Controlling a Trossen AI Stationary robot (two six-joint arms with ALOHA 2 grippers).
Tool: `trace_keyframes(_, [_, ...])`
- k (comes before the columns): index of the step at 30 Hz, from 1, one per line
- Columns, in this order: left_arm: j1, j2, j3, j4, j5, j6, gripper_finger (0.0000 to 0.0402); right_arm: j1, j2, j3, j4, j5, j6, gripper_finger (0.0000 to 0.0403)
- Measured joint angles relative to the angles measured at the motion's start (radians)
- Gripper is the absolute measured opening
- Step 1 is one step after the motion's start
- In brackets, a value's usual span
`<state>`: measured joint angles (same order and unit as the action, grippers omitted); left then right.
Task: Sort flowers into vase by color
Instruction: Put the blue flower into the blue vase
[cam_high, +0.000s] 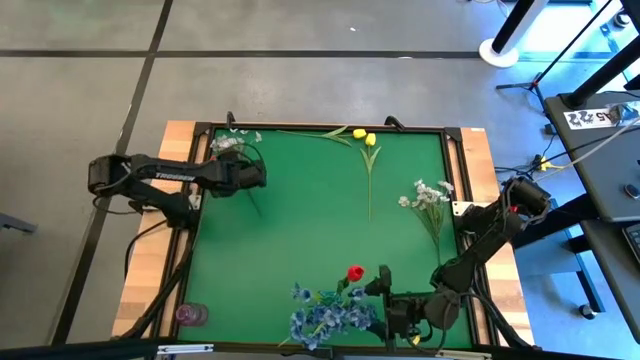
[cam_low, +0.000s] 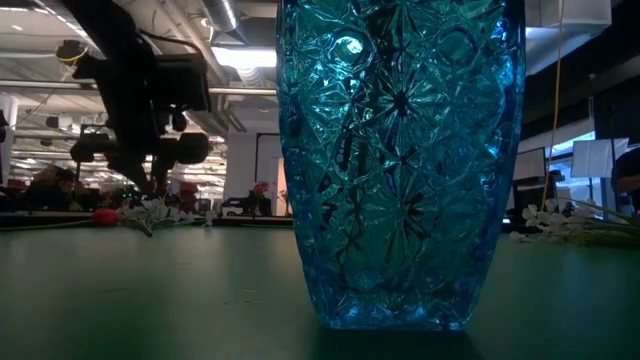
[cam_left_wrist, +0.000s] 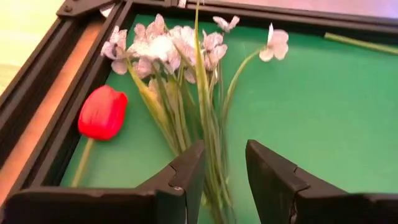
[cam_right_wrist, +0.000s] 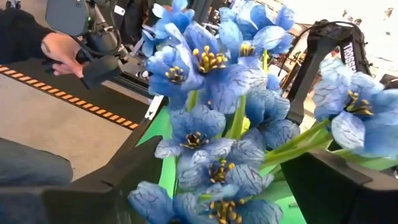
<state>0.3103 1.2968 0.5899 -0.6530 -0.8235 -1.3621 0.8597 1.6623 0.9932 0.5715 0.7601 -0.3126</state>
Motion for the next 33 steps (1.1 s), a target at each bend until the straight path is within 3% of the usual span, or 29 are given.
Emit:
trace_keyframes(10, [0.021,0.000,-0.001,0.006,-0.090,0.011,0.0112,-0.002,0.000,0.000,-0.030,0.017,0.028,0.0312])
trace_keyframes(16, [0.019,0.000,-0.002,0.008,-0.079,0.010,0.0112,-0.002,0.000,0.000,-0.032,0.017,0.028,0.0312])
trace_keyframes(27, [0.010,0.000,-0.076,0.065,-0.089,-0.022,0.0112,-0.002,-0.003,0.000,-0.218,-0.001,0.127,0.0312])
trace_keyframes(33, [0.038,0.000,-0.036,-0.044,-0.015,0.126,0.0112,0.027,-0.058,0.000,-0.295,0.047,0.174,0.0312])
